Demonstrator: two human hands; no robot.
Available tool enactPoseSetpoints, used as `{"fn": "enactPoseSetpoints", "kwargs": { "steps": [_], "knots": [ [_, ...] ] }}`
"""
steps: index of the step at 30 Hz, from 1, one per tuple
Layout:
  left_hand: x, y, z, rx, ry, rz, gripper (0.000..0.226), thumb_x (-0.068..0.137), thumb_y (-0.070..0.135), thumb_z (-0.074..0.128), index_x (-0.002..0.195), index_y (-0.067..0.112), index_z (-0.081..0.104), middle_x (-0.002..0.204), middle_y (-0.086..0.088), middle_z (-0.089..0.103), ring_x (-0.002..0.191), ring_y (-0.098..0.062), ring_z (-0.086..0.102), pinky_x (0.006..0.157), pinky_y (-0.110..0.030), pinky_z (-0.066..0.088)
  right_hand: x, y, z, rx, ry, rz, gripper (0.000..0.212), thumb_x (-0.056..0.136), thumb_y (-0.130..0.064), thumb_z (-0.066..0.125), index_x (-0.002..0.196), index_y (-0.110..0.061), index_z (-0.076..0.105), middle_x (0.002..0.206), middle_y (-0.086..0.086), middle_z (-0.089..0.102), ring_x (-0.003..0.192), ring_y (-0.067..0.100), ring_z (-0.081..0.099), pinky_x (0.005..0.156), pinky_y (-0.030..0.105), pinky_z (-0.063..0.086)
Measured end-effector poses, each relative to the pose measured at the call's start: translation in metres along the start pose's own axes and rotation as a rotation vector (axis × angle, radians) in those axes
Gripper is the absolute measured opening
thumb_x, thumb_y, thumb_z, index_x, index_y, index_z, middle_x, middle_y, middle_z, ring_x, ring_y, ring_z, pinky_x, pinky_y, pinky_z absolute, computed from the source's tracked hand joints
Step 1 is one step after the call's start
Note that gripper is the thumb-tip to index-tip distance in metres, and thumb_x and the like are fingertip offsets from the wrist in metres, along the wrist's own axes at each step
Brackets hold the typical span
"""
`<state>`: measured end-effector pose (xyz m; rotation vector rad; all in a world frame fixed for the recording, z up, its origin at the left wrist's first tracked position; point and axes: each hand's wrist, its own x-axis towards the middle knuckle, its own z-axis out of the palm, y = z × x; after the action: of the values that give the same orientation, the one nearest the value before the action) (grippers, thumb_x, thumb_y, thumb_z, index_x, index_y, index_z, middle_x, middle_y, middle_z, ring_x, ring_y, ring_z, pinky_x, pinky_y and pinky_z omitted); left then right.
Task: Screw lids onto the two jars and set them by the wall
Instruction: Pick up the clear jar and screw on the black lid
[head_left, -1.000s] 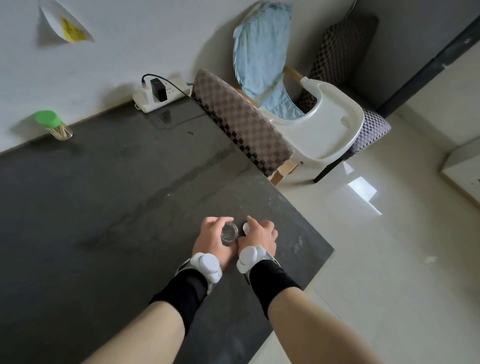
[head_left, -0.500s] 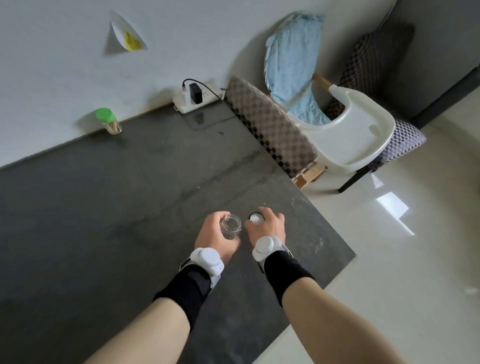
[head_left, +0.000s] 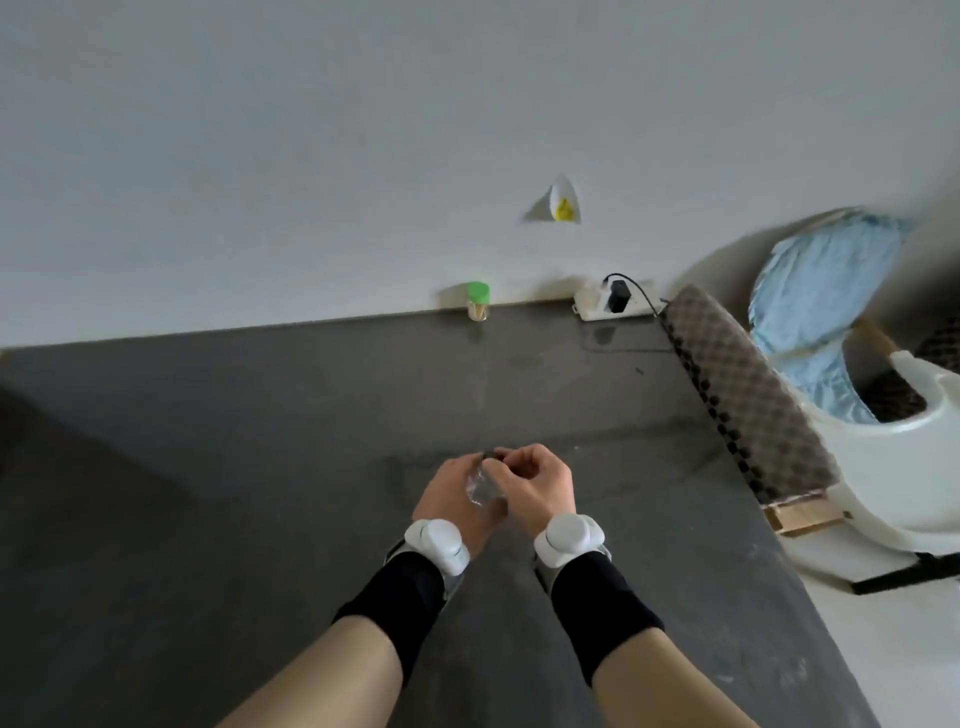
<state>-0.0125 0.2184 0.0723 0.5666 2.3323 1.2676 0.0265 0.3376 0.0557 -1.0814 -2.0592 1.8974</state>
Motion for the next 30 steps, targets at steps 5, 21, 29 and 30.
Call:
{"fn": "enactPoseSetpoints", "kwargs": {
  "steps": [5,21,29,30],
  "knots": [
    [-0.014,-0.013,-0.038,-0.004,0.096,-0.035,0.030,0.078,0.017,0.062,0.087,0.045,0.068,0.081,0.020,0.075,0.078,0.015,0.068,0.068,-0.007,0.050,-0.011,-0.011,0.040,-0.063,-0.144,-0.136,0.022,0.077,-0.011,0.084,0.083,-0.021,0.065,0.102,-0.010,0.078,0.092,0.010,0.075,0.076,0.021,0.056],
    [-0.033,-0.042,-0.078,0.096,0.143,-0.061,0.017,0.080,0.032,0.065,0.088,0.047,0.066,0.078,0.021,0.072,0.074,0.010,0.065,0.066,-0.011,0.045,-0.025,-0.024,0.076,-0.291,-0.289,-0.285,0.026,0.082,-0.016,0.083,0.101,-0.028,0.071,0.096,-0.009,0.078,0.094,0.009,0.073,0.089,0.032,0.060],
    [-0.022,-0.042,-0.078,0.088,0.122,-0.072,0.030,0.080,0.028,0.067,0.077,0.056,0.059,0.071,0.033,0.067,0.071,0.016,0.061,0.064,-0.005,0.038,-0.022,-0.036,0.073,-0.374,-0.263,-0.287,0.030,0.082,-0.026,0.084,0.110,-0.026,0.073,0.099,-0.011,0.076,0.094,0.004,0.070,0.077,0.013,0.052],
    [-0.021,-0.041,-0.079,0.093,0.120,-0.073,0.032,0.080,0.029,0.067,0.077,0.060,0.058,0.072,0.032,0.066,0.073,0.015,0.061,0.066,-0.008,0.039,-0.020,-0.037,0.072,-0.386,-0.285,-0.297,0.031,0.083,-0.023,0.083,0.113,-0.025,0.072,0.102,-0.011,0.076,0.097,0.005,0.070,0.082,0.016,0.054]
  ]
}}
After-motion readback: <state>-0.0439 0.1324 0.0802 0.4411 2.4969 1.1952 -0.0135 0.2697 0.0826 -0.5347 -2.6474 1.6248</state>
